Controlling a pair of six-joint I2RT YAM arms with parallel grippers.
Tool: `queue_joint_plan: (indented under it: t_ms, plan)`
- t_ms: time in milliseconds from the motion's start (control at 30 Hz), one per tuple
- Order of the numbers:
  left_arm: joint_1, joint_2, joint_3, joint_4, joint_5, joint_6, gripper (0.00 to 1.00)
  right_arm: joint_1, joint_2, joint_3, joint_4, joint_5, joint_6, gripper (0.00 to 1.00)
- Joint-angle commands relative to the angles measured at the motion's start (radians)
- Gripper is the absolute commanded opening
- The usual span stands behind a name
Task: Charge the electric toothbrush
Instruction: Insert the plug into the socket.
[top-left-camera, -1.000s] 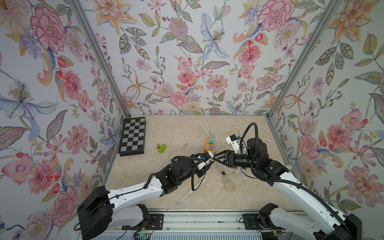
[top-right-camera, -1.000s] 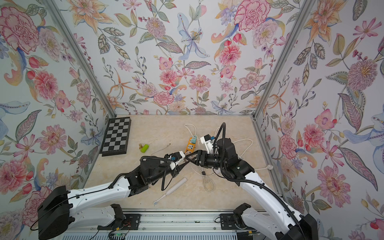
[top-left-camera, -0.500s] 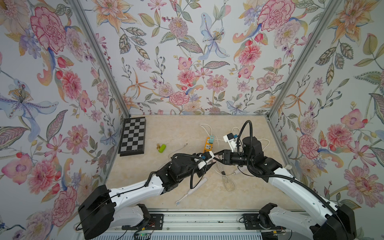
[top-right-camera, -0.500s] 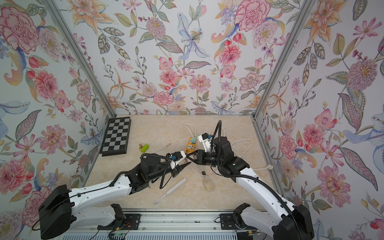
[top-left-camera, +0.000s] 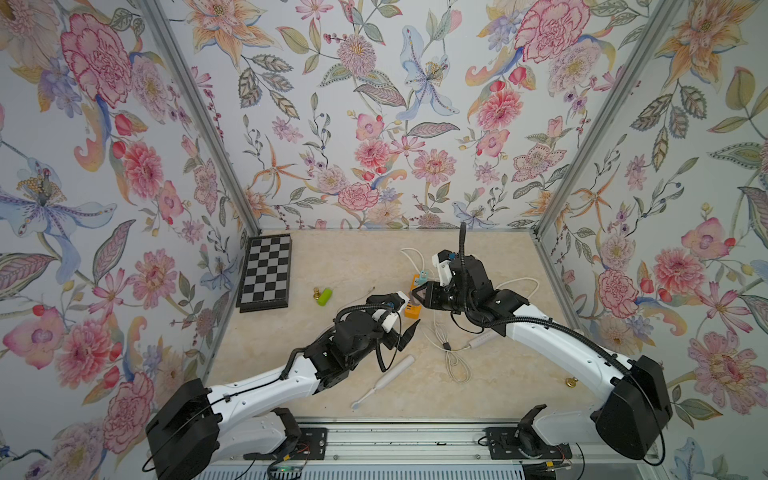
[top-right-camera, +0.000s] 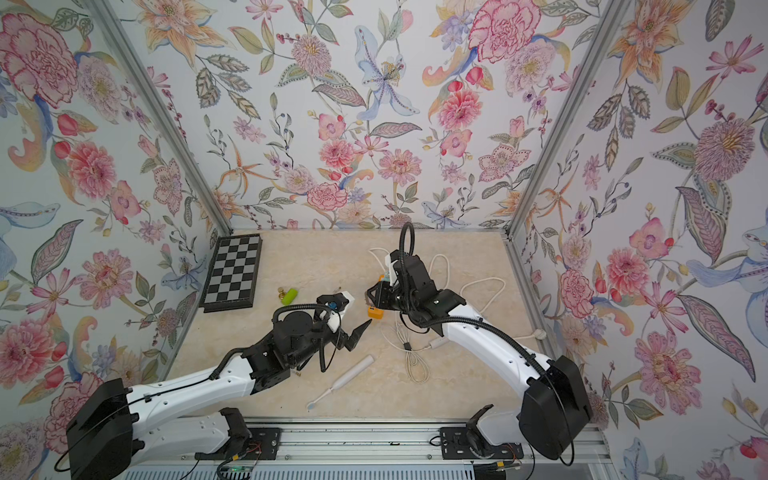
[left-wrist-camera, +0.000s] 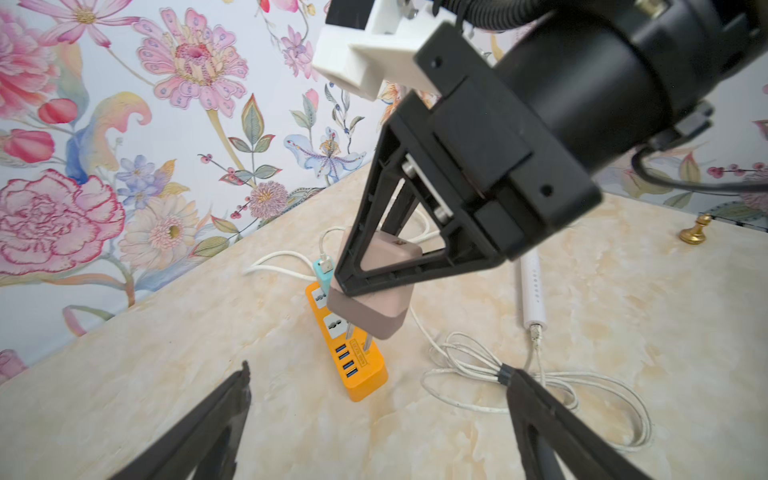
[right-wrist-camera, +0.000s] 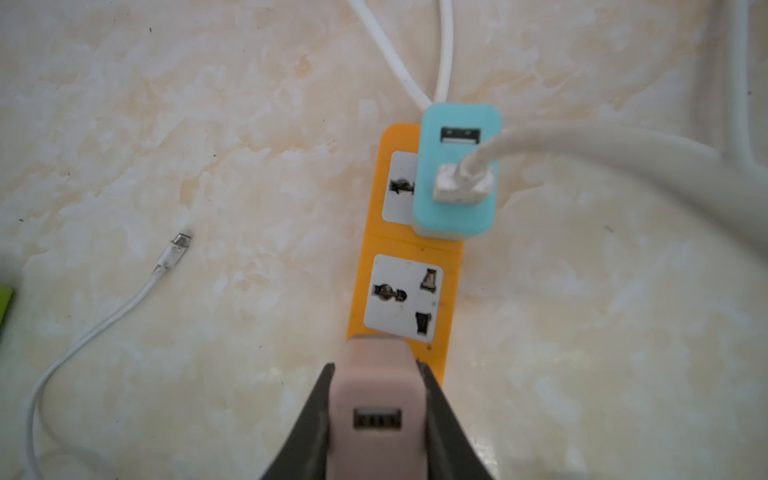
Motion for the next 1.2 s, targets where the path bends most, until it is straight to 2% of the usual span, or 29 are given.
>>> queue_joint_plan:
  t_ms: [0, 200, 333, 433, 767, 933, 1167]
  plan:
    - [0.014, -0.001, -0.018, -0.029, -0.174, -0.131, 0.99, 0.029, 0.128, 0.101, -0.091, 0.251, 0.005, 0.11]
    - [0.032, 0.034, -0.017, -0.108, -0.321, -0.303, 0.99, 0.028, 0.370, 0.245, -0.164, 0.399, 0.064, 0.10]
    - [0.066, 0.028, -0.042, -0.117, -0.299, -0.387, 0.99, 0.015, 0.487, 0.324, -0.212, 0.451, 0.102, 0.09]
    - [0.072, 0.021, -0.057, -0.110, -0.282, -0.398, 0.99, 0.012, 0.534, 0.358, -0.231, 0.507, 0.114, 0.09]
    - [0.087, 0.009, -0.087, -0.095, -0.253, -0.411, 0.99, -0.011, 0.590, 0.420, -0.293, 0.571, 0.145, 0.09]
    - [0.093, 0.015, -0.081, -0.096, -0.251, -0.405, 0.99, -0.030, 0.621, 0.437, -0.295, 0.515, 0.188, 0.10]
    - [0.097, 0.005, -0.088, -0.097, -0.251, -0.408, 0.99, -0.022, 0.636, 0.471, -0.305, 0.514, 0.199, 0.11]
